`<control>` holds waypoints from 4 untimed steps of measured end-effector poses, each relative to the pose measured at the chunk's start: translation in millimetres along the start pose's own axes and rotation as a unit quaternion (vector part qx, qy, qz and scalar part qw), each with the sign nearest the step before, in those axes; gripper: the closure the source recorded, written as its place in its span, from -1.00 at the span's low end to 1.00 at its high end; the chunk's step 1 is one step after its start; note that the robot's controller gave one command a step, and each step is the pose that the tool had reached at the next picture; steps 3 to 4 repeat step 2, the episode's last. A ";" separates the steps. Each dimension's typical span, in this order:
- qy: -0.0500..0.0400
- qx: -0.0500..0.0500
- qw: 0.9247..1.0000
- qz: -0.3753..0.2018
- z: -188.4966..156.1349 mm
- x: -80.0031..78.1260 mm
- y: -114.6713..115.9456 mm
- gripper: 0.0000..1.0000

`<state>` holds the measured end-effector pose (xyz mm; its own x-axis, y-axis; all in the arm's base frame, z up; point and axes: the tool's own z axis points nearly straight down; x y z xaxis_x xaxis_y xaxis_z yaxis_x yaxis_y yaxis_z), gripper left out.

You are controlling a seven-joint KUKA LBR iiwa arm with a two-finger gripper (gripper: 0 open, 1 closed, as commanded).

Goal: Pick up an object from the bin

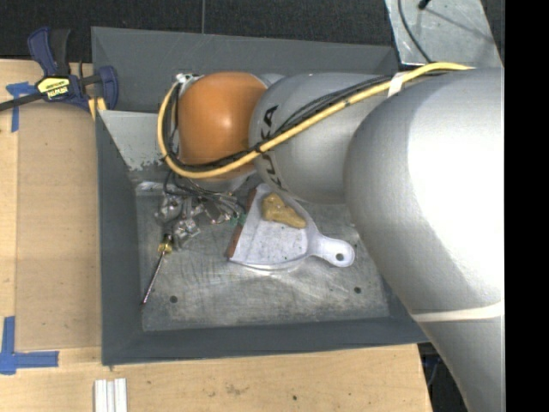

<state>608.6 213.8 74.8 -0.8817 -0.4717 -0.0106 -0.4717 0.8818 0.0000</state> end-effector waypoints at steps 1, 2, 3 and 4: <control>0.000 0.000 1.000 0.000 0.0 0.0 0.0 1.00; 0.000 0.000 1.000 0.001 0.0 0.0 0.1 1.00; 0.000 0.000 1.000 0.001 0.0 0.0 0.1 1.00; 0.000 0.000 1.000 0.001 0.0 0.0 0.1 1.00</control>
Offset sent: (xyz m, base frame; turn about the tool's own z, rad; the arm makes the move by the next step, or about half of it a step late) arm 0.0000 0.0000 0.0000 0.0000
